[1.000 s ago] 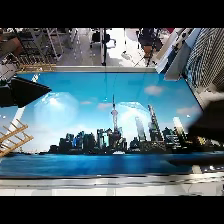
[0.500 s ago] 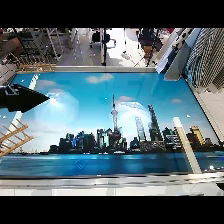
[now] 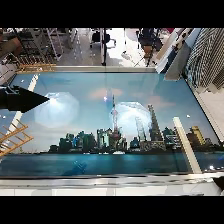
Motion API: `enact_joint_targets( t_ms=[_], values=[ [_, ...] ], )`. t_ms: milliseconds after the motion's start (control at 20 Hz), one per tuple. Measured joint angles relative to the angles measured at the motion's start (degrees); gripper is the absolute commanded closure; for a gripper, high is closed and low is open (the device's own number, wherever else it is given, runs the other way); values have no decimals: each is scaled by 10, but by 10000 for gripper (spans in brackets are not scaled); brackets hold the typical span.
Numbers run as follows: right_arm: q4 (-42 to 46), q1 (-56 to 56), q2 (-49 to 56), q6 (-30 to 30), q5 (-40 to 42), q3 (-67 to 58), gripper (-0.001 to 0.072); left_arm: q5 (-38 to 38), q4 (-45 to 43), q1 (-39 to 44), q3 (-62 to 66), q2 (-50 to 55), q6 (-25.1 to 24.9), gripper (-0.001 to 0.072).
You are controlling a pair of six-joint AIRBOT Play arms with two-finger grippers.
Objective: Fold the clothes and pants, and hang the long-sleeved shirts on hangers.
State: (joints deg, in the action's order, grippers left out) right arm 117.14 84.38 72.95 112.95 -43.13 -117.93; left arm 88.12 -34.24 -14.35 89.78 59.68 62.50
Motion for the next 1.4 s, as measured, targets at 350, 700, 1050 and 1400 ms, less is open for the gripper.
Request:
enact_joint_targets(
  t_ms=[350, 700, 1050, 1400],
  values=[
    [-194, -2, -110, 0, 62, 3, 86, 0, -3, 0, 0, 0, 3, 287],
    [-691, -281, -128, -289, -264, 55, 233, -25, -301, 0, 1, 0, 131, 314],
    [-568, -769, -79, -434, -394, 250, 684, -139, -593, 0, 2, -18, 263, 313],
    [-381, -922, -54, -531, -155, 288, 687, -184, -640, 0, 2, -21, 280, 313]
  ],
)
